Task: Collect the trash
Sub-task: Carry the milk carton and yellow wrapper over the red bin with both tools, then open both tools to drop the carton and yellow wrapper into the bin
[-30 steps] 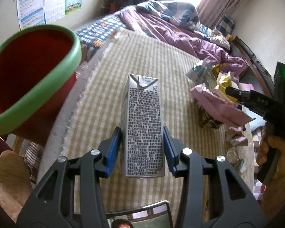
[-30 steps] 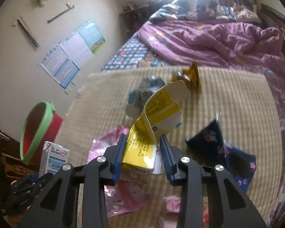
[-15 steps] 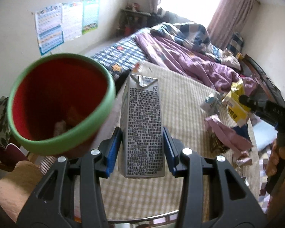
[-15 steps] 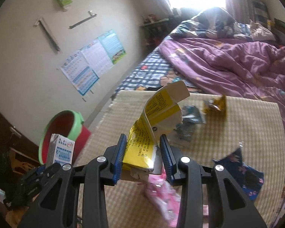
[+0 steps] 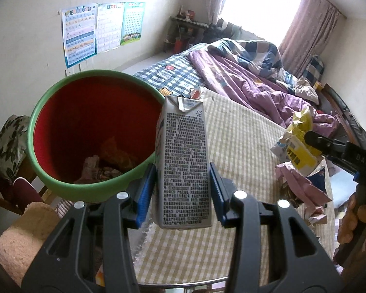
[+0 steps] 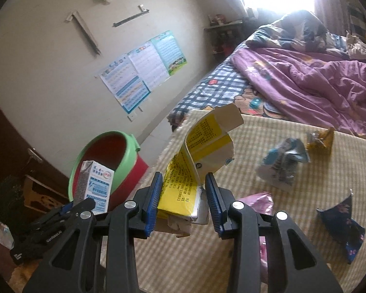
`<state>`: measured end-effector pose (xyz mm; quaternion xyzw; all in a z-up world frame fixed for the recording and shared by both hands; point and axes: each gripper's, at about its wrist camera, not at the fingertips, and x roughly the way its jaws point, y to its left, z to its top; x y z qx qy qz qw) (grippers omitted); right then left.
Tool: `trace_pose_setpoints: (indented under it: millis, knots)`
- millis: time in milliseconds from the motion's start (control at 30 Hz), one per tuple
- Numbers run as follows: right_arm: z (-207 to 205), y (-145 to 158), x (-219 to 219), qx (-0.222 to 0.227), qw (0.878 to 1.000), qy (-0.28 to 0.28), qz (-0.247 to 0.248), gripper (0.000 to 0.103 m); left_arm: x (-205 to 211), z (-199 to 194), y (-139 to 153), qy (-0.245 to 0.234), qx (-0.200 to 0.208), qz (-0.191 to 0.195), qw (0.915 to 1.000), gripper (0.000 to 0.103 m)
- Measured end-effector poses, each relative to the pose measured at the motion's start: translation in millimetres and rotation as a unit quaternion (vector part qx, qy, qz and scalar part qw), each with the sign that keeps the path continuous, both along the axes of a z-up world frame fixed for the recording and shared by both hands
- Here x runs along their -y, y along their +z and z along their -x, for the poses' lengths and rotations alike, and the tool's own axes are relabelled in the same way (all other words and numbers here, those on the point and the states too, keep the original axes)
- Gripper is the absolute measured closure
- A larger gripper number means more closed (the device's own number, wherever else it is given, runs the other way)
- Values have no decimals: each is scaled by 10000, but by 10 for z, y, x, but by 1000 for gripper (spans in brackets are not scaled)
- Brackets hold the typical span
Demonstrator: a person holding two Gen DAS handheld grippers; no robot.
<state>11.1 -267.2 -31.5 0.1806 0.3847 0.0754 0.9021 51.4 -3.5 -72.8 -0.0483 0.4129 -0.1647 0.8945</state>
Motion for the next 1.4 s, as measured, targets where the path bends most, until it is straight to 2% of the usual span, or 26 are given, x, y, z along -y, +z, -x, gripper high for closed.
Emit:
trace_pose_setpoints:
  millis: [300,733,1133,1267,1400]
  knots:
    - [-112,-13,-310,62,9991,405,-105,67,-189,1,139,324,258,-42,9991,62]
    - [-277,-60,-843,42,9937,1091,-242,67,-516,-43,128,852,226,-151,9960,62]
    - [-595,32,-1408,219,9846,1736,52,67,-741,-125,92,1189,169,-200,9926,62]
    - [-648,20,-1556,265,9805,1942,155,67,-806,-147,67,1283,114,-192,9915,67]
    - [-677,-6,-1695,281,9767,2110,279,67,-829,-175,65,1332,110,-200,9908,67]
